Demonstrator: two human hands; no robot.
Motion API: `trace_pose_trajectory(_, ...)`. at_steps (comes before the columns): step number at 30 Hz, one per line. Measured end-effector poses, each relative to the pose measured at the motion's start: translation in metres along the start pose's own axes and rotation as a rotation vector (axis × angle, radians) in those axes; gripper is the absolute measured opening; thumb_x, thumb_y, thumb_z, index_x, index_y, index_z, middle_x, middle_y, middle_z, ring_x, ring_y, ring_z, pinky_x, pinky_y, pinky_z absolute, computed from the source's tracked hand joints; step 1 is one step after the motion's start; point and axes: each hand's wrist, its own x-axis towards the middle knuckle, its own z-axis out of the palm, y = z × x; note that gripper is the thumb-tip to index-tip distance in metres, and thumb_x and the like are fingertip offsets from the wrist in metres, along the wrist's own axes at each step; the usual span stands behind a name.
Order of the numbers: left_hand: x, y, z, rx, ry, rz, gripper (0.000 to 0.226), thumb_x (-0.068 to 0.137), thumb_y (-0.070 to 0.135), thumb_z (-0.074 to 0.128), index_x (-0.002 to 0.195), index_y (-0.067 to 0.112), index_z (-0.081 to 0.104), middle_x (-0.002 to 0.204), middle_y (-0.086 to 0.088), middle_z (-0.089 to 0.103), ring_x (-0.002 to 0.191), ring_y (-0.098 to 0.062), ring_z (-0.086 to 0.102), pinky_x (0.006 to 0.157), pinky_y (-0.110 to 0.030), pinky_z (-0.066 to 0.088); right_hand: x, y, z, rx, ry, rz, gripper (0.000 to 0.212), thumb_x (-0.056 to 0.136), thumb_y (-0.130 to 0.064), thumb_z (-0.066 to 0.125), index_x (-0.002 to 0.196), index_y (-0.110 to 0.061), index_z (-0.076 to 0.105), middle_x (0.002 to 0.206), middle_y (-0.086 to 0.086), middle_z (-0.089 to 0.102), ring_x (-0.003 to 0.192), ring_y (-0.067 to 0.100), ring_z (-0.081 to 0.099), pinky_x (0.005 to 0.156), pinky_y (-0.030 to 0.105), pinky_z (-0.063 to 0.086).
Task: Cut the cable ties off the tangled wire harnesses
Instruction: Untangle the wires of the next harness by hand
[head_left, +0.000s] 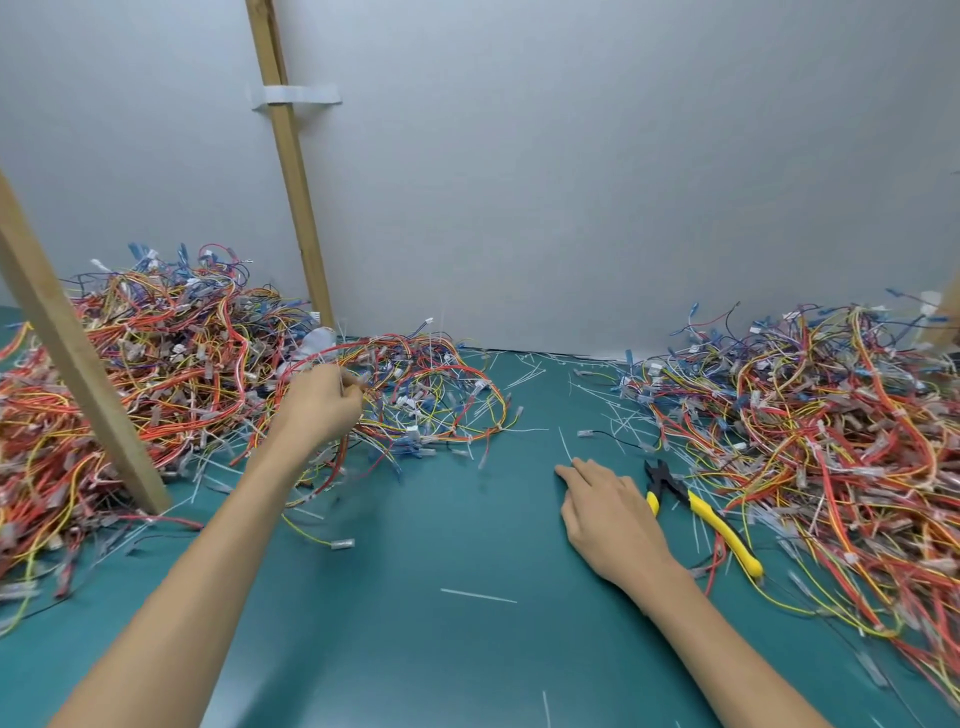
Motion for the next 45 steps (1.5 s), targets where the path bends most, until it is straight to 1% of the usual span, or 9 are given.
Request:
trace_pose_trajectory(11,0.012,0.111,-0.099,-0.270,0.407,0.484,0.019,0.097,0.018,0.052,0.105,0.014,0.069,0.083,-0.001,0.069,0.078,-0.015,0.061,0.070,-0.025,0.043,0.001,0.001,0.000,0.043,0.018,0.003,0.042,0.102,-0.025,0.032,0.143,-0.020,0.040,0.144,0.001,0.046,0.136,0.020,0.038,0.106,0.035,0.031)
trace_pose_trajectory(20,0.014,0.185,-0.093,-0.435,0.086,0.579,0.013,0.092,0.018,0.057,0.092,0.016,0.071,0.073,0.005,0.070,0.045,-0.001,0.052,0.043,-0.017,0.043,0.000,0.002,-0.001,0.094,0.031,-0.018,0.041,0.103,-0.027,0.031,0.142,-0.022,0.044,0.142,-0.001,0.050,0.134,0.019,0.039,0.106,0.035,0.030)
trace_pose_trajectory(27,0.011,0.211,-0.030,-0.712,-0.163,0.420,0.026,0.089,0.016,0.070,0.111,0.003,0.062,0.083,-0.009,0.065,0.054,-0.011,0.062,0.045,-0.023,0.053,-0.014,-0.009,-0.027,0.811,0.437,-0.080,0.035,0.093,-0.049,0.047,0.105,-0.027,0.071,0.103,-0.028,0.061,0.110,0.002,0.051,0.096,0.021,0.037)
trace_pose_trajectory(32,-0.006,0.211,0.018,-0.930,-0.296,0.284,0.051,0.087,0.009,0.072,0.129,0.002,0.044,0.078,-0.005,0.059,0.060,-0.019,0.066,0.059,-0.037,0.062,-0.018,-0.038,-0.026,1.081,0.241,0.007,0.040,0.077,-0.061,0.066,0.108,-0.036,0.067,0.086,-0.014,0.066,0.081,0.001,0.057,0.073,0.012,0.040)
trace_pose_trajectory(35,-0.022,0.201,0.040,-0.996,-0.457,0.278,0.054,0.090,0.009,0.067,0.136,0.002,0.040,0.093,-0.011,0.060,0.067,-0.018,0.069,0.064,-0.034,0.062,-0.015,-0.037,-0.025,1.317,0.117,0.077,0.009,0.088,-0.032,0.073,0.085,-0.023,0.071,0.064,-0.007,0.066,0.058,0.007,0.057,0.059,0.016,0.042)
trace_pose_trajectory(37,-0.031,0.189,0.049,-0.970,-0.511,0.290,0.055,0.091,0.015,0.066,0.138,0.002,0.041,0.117,-0.014,0.058,0.080,-0.022,0.071,0.069,-0.035,0.062,-0.015,-0.030,-0.025,1.380,0.096,0.127,0.017,0.094,-0.020,0.065,0.080,-0.011,0.069,0.062,-0.002,0.066,0.056,0.014,0.058,0.051,0.019,0.042)
trace_pose_trajectory(40,-0.042,0.150,0.059,-0.702,-0.189,0.331,0.041,0.093,0.029,0.064,0.129,0.012,0.053,0.122,-0.003,0.060,0.079,-0.008,0.070,0.070,-0.025,0.059,-0.014,-0.021,-0.028,1.448,0.085,0.197,0.019,0.099,-0.018,0.057,0.086,-0.006,0.067,0.066,0.000,0.069,0.062,0.016,0.062,0.045,0.023,0.042)
trace_pose_trajectory(43,-0.059,0.093,0.066,-0.502,0.140,0.323,0.018,0.096,0.036,0.057,0.095,0.019,0.062,0.092,0.006,0.066,0.071,0.004,0.061,0.068,-0.017,0.046,-0.013,-0.014,-0.030,1.545,0.091,0.233,0.020,0.100,-0.019,0.054,0.087,-0.011,0.066,0.070,0.002,0.070,0.065,0.018,0.064,0.043,0.021,0.042)
trace_pose_trajectory(45,-0.071,0.054,0.074,-0.401,0.122,0.205,0.038,0.096,0.047,0.049,0.073,0.018,0.059,0.062,0.005,0.064,0.057,-0.010,0.065,0.059,-0.024,0.042,-0.012,-0.011,-0.030,1.652,0.065,0.212,0.018,0.096,-0.027,0.057,0.085,-0.016,0.066,0.074,0.003,0.070,0.067,0.016,0.066,0.044,0.020,0.041)
